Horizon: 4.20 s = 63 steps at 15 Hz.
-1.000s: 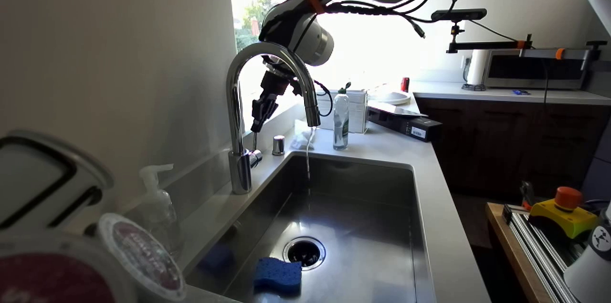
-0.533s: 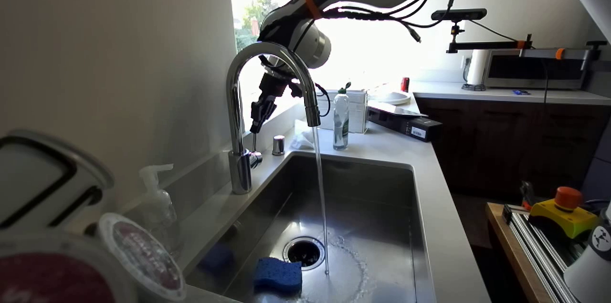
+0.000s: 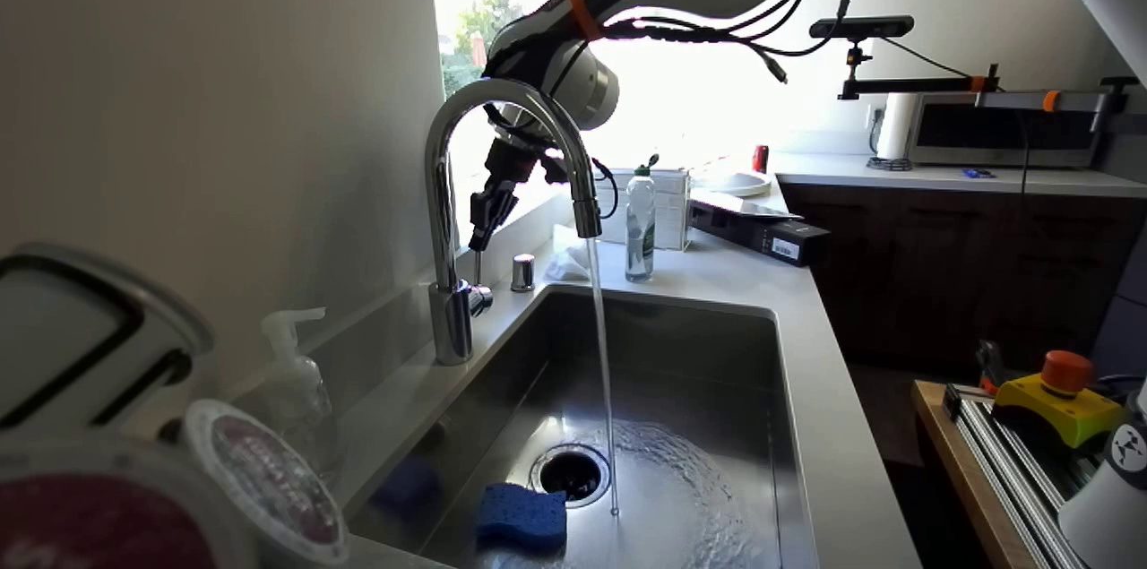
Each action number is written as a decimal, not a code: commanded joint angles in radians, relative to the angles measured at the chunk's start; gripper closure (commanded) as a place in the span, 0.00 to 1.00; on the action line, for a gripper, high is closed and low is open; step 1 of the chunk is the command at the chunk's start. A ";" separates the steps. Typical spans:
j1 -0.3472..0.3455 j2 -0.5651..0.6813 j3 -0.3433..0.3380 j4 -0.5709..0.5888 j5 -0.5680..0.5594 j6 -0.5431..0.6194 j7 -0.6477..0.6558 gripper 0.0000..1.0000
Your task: Push the faucet handle to the right.
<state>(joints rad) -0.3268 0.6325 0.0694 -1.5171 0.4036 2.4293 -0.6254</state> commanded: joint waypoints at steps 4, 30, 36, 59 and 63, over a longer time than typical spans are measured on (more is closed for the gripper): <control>0.002 0.040 0.002 0.043 -0.032 0.024 0.033 0.97; -0.013 0.020 -0.007 0.042 -0.097 -0.074 -0.001 0.97; -0.014 0.025 -0.017 0.068 -0.142 -0.141 -0.009 0.97; -0.046 0.056 0.038 0.119 -0.055 -0.193 -0.038 0.44; -0.045 0.069 0.038 0.125 -0.058 -0.186 -0.038 0.76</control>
<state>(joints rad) -0.3683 0.6709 0.1025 -1.4321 0.3349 2.2732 -0.6527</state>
